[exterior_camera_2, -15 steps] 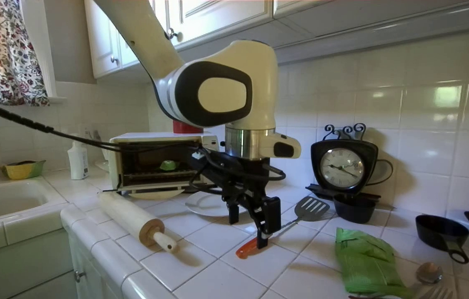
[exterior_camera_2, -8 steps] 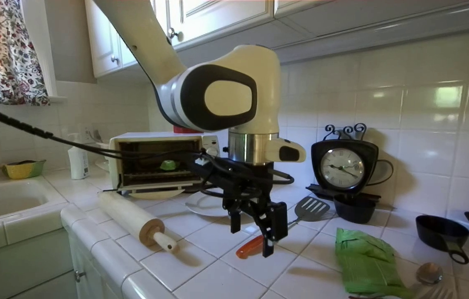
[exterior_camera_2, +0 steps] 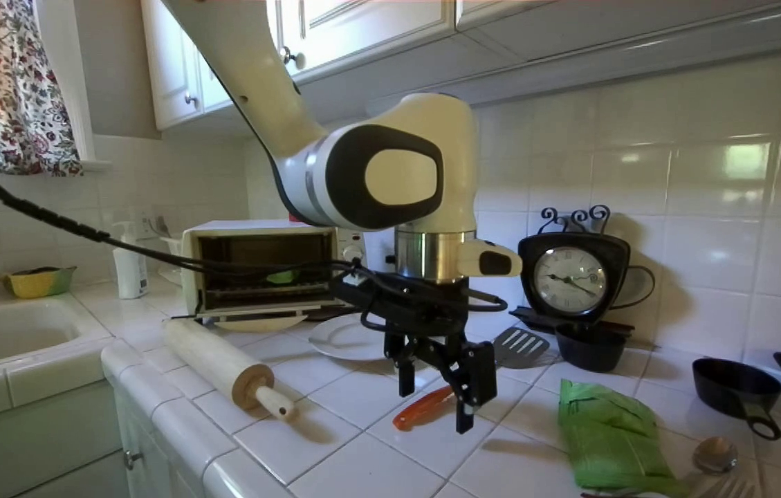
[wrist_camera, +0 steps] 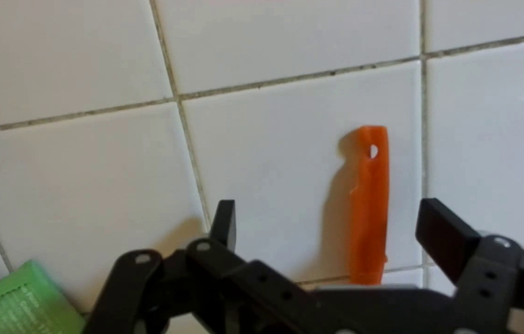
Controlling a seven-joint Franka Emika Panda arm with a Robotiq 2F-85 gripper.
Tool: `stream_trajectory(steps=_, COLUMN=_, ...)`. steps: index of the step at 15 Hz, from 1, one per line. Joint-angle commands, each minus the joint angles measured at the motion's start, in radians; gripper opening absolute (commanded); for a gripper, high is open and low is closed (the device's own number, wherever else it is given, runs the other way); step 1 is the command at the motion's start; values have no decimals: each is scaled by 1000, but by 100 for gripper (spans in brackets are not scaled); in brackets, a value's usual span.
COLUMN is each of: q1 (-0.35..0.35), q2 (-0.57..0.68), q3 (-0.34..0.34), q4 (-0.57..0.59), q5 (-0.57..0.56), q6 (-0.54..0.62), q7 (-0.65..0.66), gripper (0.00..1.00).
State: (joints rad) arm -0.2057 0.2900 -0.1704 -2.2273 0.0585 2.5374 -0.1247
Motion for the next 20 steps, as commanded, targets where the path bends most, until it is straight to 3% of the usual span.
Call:
stream_trajectory(steps=1, q1=3, q2=26, q3=7, q4=47, q5=-12, q6=2, q7=18, gripper=100)
stream_trajectory(steps=14, q1=-8, q2=54, q3=48, q4=59, q5=43, q6=-7, q7=1, gripper=100)
stream_trajectory(steps=20, q1=6, q2=44, q3=29, q4=45, q5=0, q6=-9, q7=23, gripper=100)
